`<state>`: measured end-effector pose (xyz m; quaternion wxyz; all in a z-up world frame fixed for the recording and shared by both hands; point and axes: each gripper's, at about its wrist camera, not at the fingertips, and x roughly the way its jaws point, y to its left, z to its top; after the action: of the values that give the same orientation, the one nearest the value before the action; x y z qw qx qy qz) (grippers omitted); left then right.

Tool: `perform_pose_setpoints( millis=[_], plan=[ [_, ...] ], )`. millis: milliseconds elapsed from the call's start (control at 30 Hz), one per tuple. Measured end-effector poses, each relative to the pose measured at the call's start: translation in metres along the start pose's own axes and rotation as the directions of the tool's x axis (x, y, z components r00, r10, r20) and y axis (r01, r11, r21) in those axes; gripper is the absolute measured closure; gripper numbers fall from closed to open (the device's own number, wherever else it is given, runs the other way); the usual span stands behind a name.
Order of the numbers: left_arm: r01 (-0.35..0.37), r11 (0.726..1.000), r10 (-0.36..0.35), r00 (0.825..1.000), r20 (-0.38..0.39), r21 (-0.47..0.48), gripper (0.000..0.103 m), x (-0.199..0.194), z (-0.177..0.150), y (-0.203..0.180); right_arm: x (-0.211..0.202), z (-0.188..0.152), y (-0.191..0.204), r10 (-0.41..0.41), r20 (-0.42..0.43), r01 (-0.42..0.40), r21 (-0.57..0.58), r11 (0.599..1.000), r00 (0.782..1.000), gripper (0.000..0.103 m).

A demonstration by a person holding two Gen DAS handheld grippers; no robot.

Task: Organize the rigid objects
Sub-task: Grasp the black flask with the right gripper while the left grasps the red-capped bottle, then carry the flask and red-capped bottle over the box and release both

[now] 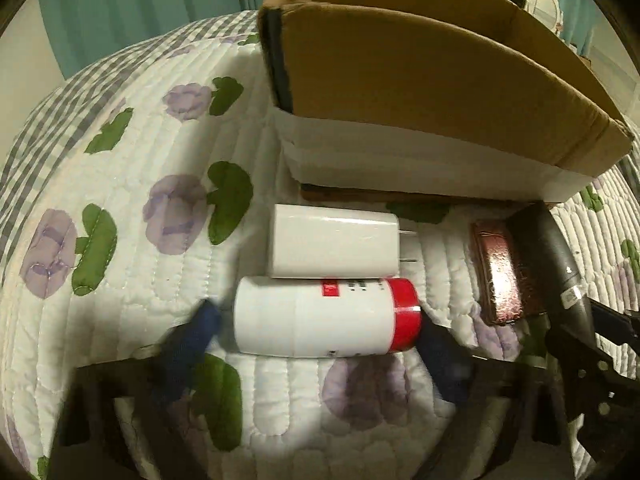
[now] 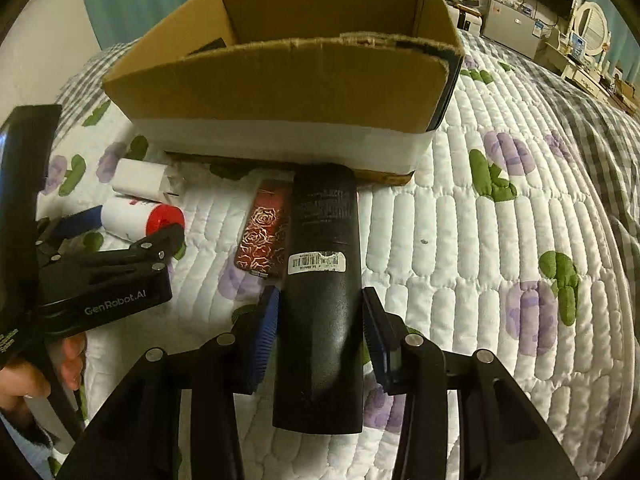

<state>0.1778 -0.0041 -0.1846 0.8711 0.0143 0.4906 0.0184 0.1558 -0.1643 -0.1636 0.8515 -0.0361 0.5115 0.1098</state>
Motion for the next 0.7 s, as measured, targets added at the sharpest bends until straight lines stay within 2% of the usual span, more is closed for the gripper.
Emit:
perform_pose_setpoints(
  millis=[233, 567, 667, 700],
  plan=[
    [0.001, 1.0, -0.001, 1.0, 0.016, 0.025, 0.026, -0.019, -0.01, -0.008, 0.004, 0.002, 0.003, -0.003, -0.007, 0.003, 0.003, 1.0, 1.0, 0.062],
    [0.022, 0.999, -0.027, 0.993, 0.112, 0.043, 0.026, -0.077, -0.01, -0.003, -0.04, -0.007, 0.01, -0.039, 0.068, 0.041, -0.02, 0.999, 0.997, 0.064],
    [0.022, 0.999, -0.029, 0.988, 0.15, 0.049, 0.026, -0.096, -0.008, -0.003, -0.058, -0.011, 0.013, -0.052, 0.092, 0.055, -0.031, 0.998, 0.994, 0.066],
    [0.023, 0.998, -0.031, 0.987, 0.159, 0.052, 0.026, -0.099, -0.008, -0.003, -0.063, -0.012, 0.013, -0.054, 0.097, 0.057, -0.034, 0.998, 0.994, 0.073]
  ],
)
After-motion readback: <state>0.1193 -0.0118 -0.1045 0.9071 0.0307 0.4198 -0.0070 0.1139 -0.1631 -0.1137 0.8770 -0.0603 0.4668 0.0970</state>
